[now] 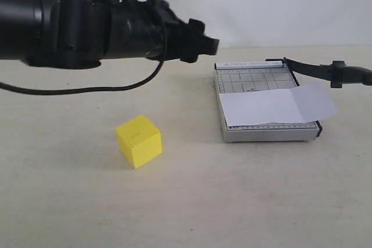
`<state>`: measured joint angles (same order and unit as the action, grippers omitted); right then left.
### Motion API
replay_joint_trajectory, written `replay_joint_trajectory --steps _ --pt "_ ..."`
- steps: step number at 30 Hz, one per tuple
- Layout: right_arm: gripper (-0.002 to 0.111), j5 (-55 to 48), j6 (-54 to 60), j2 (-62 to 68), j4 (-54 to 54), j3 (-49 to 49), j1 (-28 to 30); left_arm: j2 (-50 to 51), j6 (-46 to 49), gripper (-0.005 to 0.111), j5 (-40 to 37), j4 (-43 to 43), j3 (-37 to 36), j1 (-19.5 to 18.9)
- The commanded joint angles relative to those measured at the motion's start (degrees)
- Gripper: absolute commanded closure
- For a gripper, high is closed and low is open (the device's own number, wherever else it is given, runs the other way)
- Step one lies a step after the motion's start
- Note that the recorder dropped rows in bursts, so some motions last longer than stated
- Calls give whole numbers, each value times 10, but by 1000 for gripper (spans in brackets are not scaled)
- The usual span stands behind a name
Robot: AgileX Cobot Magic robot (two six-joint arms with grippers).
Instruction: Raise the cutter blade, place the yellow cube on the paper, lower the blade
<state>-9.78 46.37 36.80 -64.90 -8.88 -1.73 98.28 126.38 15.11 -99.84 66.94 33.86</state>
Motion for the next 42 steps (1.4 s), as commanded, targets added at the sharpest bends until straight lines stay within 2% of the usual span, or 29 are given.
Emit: replay_joint_trajectory --steps 1,6,12,23,28,37,42 --pt "108 4 4 -1 1 2 -3 -22 6 28 135 -1 -70 0" --pt "108 5 5 -1 1 2 -3 -21 43 32 87 -1 -149 1" --pt "108 -3 3 -1 1 2 -3 -21 86 33 106 -1 -193 1" --pt "108 -9 3 -1 1 2 -3 -41 90 33 119 -1 -196 1" --pt "108 -9 3 -1 1 2 -3 -49 158 33 75 -1 -196 1" --pt "108 -10 5 -1 1 2 -3 -59 162 21 82 -1 -196 1" --pt "108 -10 5 -1 1 2 -3 -59 162 19 89 -1 -197 1"
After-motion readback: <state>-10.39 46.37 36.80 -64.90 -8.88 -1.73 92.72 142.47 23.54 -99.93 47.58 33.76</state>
